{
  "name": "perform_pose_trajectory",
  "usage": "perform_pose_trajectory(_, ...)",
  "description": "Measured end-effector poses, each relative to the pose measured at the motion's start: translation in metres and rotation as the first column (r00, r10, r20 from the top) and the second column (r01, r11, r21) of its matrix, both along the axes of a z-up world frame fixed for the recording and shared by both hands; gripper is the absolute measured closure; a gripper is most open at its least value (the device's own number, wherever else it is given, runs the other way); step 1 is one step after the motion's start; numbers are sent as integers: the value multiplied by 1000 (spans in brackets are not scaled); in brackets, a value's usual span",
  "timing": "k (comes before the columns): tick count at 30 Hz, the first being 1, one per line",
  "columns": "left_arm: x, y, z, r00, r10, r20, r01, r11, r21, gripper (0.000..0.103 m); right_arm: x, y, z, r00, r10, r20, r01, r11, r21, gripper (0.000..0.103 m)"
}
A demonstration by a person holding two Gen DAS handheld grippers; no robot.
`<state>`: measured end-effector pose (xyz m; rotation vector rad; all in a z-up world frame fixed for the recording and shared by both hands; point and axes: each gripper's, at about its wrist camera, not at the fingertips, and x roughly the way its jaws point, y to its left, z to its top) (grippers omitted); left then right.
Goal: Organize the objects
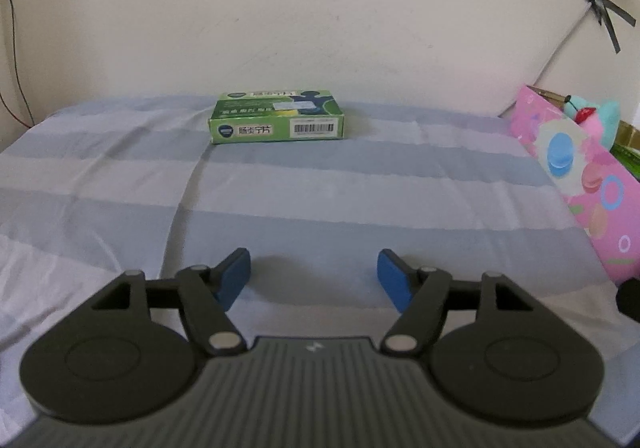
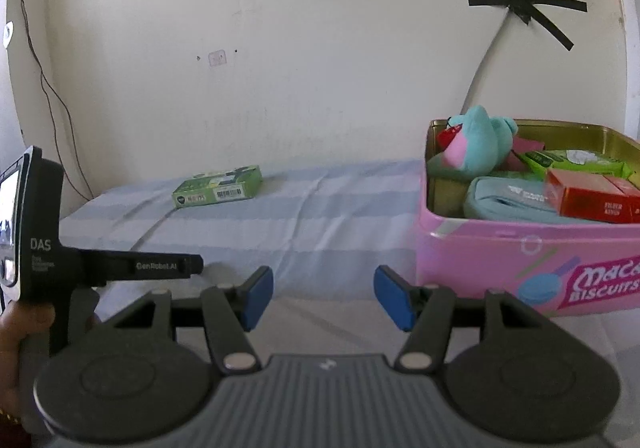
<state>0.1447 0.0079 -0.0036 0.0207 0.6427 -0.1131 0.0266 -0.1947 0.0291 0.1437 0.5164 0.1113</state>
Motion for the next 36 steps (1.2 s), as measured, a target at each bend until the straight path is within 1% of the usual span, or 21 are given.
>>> perform_pose_trajectory(2, -2, -2, 0, 1000, -13, 0, 13, 1000, -4, 31, -6, -4, 3, 1000, -22, 16, 22, 1000, 4, 45)
perform_pose_trajectory(5, -8, -7, 4, 999, -51, -10, 50, 998, -35, 31, -19, -16, 11, 996, -73, 48, 72, 997, 13, 45)
perform_pose_trajectory(9, -32, -24, 16, 992, -122, 40, 124, 991, -53, 31, -51, -38, 20, 980, -178, 83, 175, 984, 44, 42)
perform_pose_trajectory(12, -53, -43, 24, 976, -204, 72, 210, 974, -86, 31, -72, -52, 21, 966, -246, 84, 242, 968, 63, 40)
perform_pose_trajectory(15, -71, -65, 24, 958, -276, 85, 284, 953, -103, 31, -90, -64, 21, 946, -312, 88, 303, 948, 96, 39)
perform_pose_trajectory(17, -77, -79, 20, 946, -310, 97, 318, 944, -90, 31, -98, -71, 22, 932, -348, 97, 337, 935, 110, 39)
perform_pose_trajectory(20, -85, -96, 12, 930, -350, 109, 358, 932, -58, 30, -105, -80, 21, 915, -389, 109, 376, 919, 117, 34)
perform_pose_trajectory(21, -88, -99, 9, 927, -356, 120, 363, 931, -40, 30, -107, -82, 20, 908, -402, 116, 389, 914, 117, 32)
perform_pose_trajectory(23, -91, -103, 4, 928, -350, 128, 353, 936, 1, 30, -110, -84, 14, 897, -424, 127, 413, 904, 107, 32)
perform_pose_trajectory(24, -90, -103, 2, 929, -348, 126, 350, 937, 7, 30, -109, -84, 10, 893, -431, 132, 421, 902, 98, 32)
perform_pose_trajectory(28, -88, -100, -1, 940, -320, 115, 322, 947, 1, 30, -104, -81, -4, 890, -434, 139, 429, 901, 67, 32)
perform_pose_trajectory(33, -86, -98, -2, 944, -313, 107, 315, 949, -8, 29, -97, -79, -13, 897, -417, 149, 415, 909, 43, 32)
perform_pose_trajectory(35, -87, -99, -1, 945, -309, 110, 312, 950, -5, 22, -97, -79, -14, 899, -411, 151, 409, 912, 44, 32)
perform_pose_trajectory(36, -88, -100, -1, 945, -306, 118, 309, 951, -2, 22, -96, -78, -14, 900, -408, 153, 407, 913, 44, 31)
